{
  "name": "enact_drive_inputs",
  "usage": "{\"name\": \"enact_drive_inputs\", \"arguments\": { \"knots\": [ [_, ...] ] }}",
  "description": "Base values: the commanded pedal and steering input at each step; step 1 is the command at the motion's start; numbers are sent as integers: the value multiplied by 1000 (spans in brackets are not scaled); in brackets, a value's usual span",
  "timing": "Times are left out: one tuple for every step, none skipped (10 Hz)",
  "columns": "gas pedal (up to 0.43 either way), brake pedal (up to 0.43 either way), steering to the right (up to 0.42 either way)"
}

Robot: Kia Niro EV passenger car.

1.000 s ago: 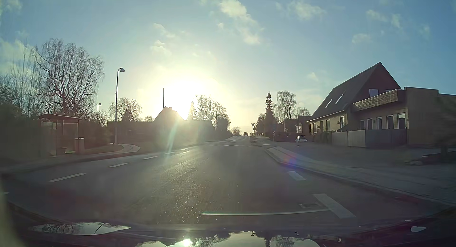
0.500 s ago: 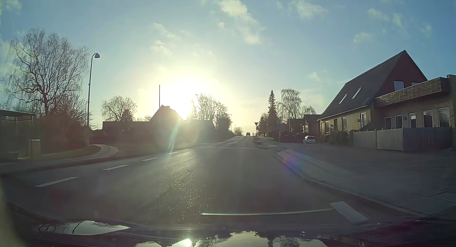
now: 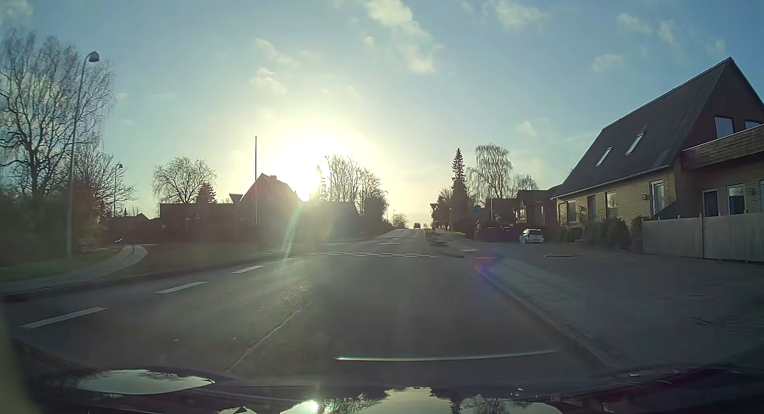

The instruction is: Follow the waypoints while adhering to traffic rules and regulations

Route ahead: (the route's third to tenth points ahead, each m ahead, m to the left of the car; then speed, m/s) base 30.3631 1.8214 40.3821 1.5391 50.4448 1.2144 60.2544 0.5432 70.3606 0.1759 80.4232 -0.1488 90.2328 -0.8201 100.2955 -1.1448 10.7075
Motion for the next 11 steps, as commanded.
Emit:
{"name": "enact_drive_inputs", "arguments": {
  "knots": [
    [248,0,6],
    [248,0,6],
    [228,0,5],
    [220,0,5],
    [209,0,5],
    [209,0,5],
    [209,0,5],
    [157,0,5],
    [150,0,2],
    [150,0,2],
    [150,0,1]
  ]
}}
